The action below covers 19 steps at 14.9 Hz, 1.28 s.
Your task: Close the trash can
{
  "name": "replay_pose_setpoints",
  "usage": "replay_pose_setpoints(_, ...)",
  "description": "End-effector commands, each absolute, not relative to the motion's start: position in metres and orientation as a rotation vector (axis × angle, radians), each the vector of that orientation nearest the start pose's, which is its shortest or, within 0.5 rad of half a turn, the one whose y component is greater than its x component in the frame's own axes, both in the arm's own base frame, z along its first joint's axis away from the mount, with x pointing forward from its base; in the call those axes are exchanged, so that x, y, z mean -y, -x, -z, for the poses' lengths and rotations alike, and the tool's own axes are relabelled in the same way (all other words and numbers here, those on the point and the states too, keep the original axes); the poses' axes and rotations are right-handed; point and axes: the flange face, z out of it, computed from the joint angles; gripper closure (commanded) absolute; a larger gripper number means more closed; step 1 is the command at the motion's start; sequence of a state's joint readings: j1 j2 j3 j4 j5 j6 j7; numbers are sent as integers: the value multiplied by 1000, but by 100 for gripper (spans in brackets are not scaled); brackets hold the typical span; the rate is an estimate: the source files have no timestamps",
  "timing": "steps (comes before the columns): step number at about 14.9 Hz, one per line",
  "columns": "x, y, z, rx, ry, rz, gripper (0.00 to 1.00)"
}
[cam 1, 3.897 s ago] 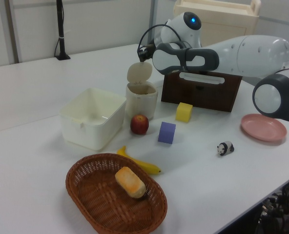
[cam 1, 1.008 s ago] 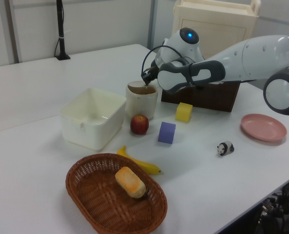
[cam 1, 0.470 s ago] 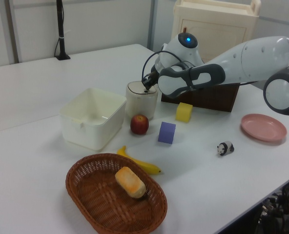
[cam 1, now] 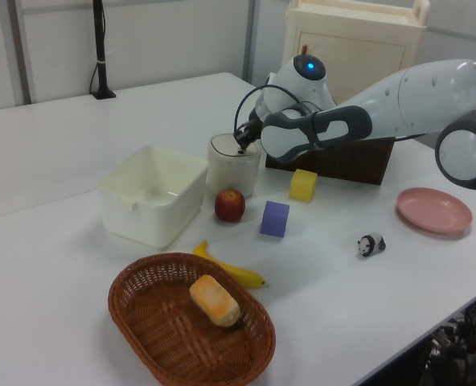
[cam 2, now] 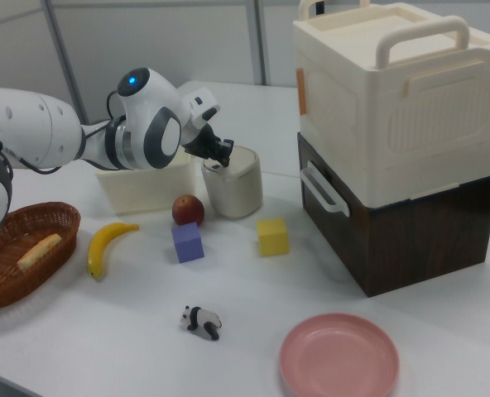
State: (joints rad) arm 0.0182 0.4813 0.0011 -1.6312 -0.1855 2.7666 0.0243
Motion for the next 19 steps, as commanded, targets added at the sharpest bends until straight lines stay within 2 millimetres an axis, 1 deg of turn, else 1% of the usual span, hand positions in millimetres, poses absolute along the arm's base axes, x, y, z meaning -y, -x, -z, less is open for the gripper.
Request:
replay_pose_setpoints(1, -28, -713, -401, 288, 3091, 1005, 99)
replay_pose_setpoints(3, -32, -714, -392, 302, 3096, 989, 99)
replay_pose_setpoints(5, -36, -716, -379, 328, 3105, 967, 99)
replay_pose_setpoints(8, -36, -716, -376, 336, 3110, 964, 99)
replay_pose_setpoints(9, -36, -716, -379, 327, 3107, 968, 99)
replay_pose_setpoints(10, -33, -715, -391, 298, 3097, 990, 100)
replay_pose_setpoints(12, -29, -713, -430, 246, 3065, 1071, 100)
replay_pose_setpoints(13, -26, -708, -462, 192, 3030, 1129, 100)
replay_pose_setpoints(15, -21, -698, -500, 144, 2988, 1193, 100)
replay_pose_setpoints(17, -18, -682, -530, 119, 3005, 1166, 100)
replay_pose_setpoints(18, -17, -671, -544, 112, 3036, 1095, 100)
replay_pose_setpoints(19, -15, -661, -553, 97, 3076, 994, 100)
